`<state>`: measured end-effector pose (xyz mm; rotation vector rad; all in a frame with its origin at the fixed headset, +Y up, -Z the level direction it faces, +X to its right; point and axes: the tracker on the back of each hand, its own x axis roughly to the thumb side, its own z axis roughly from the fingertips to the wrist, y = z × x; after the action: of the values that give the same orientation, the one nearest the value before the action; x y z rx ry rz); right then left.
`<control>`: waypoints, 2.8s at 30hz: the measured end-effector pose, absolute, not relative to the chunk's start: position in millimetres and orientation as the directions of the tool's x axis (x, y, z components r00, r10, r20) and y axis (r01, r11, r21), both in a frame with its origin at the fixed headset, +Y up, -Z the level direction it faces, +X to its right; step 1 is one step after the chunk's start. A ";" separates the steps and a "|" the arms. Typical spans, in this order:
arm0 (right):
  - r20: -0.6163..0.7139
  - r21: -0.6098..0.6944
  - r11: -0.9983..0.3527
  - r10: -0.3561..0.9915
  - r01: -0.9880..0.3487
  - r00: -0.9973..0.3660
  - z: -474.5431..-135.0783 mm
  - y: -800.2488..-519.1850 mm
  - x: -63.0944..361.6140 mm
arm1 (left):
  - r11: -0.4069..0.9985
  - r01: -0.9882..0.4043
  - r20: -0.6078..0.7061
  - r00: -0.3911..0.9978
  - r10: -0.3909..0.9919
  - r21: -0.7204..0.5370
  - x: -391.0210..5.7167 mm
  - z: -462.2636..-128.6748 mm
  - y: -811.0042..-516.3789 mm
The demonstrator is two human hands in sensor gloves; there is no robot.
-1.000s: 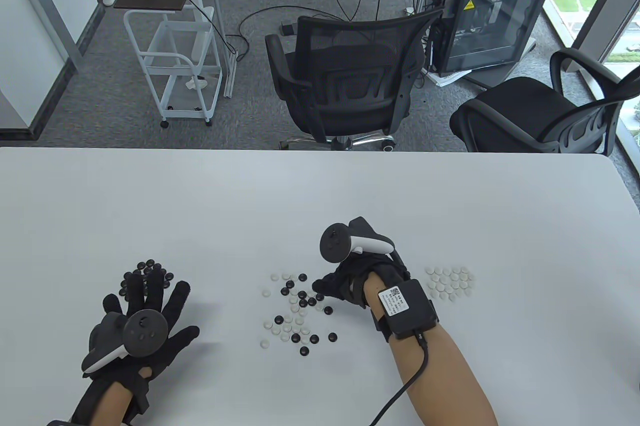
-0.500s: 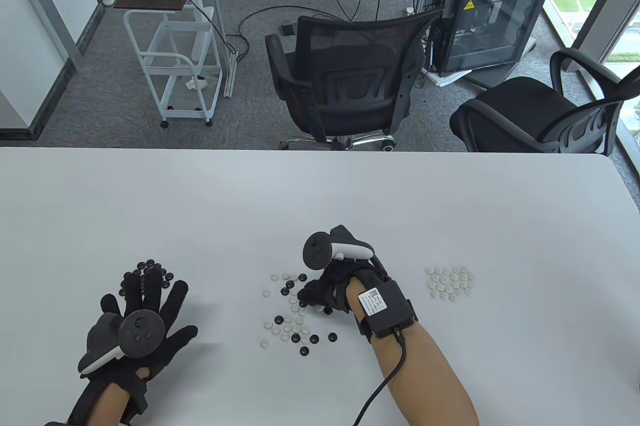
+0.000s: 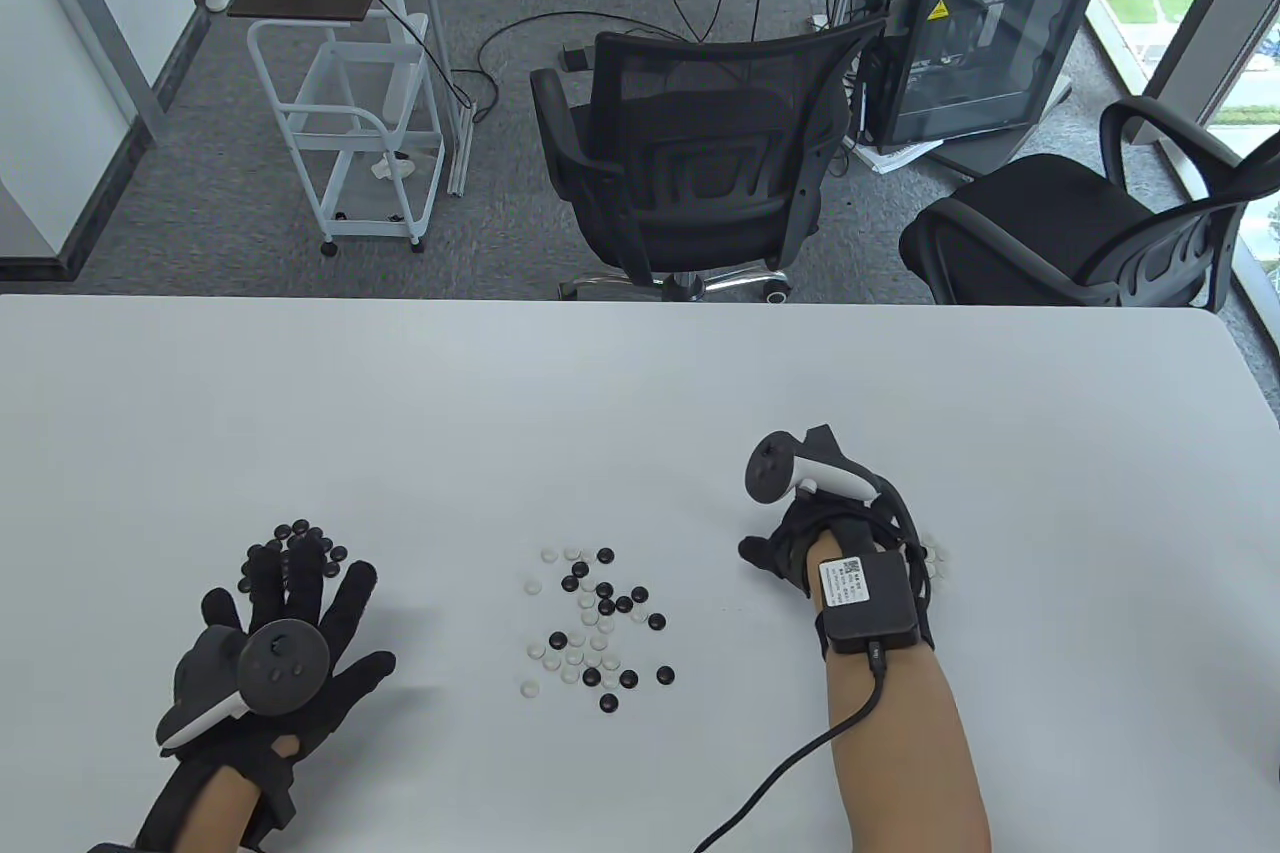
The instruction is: Go stone sorting task
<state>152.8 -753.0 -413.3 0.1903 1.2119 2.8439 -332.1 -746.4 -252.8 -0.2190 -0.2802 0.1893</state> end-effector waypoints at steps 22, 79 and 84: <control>0.007 0.677 -0.733 0.083 -0.057 -0.996 -407.6 -745.0 188.9 | 0.957 -0.133 0.248 0.948 0.199 -0.257 -327.9 -254.9 -748.4; 0.061 0.728 -0.685 0.090 -0.018 -0.994 -392.4 -755.6 186.4 | 0.959 -0.148 0.250 0.945 0.209 -0.240 -331.3 -253.2 -747.1; 0.029 0.716 -0.697 0.084 -0.038 -0.996 -394.4 -756.9 196.2 | 0.959 -0.146 0.249 0.946 0.207 -0.242 -331.0 -253.3 -746.9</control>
<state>196.2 -756.9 -394.4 0.0923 1.1935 2.8326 -331.0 -746.9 -253.3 -0.2229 -0.2759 0.1814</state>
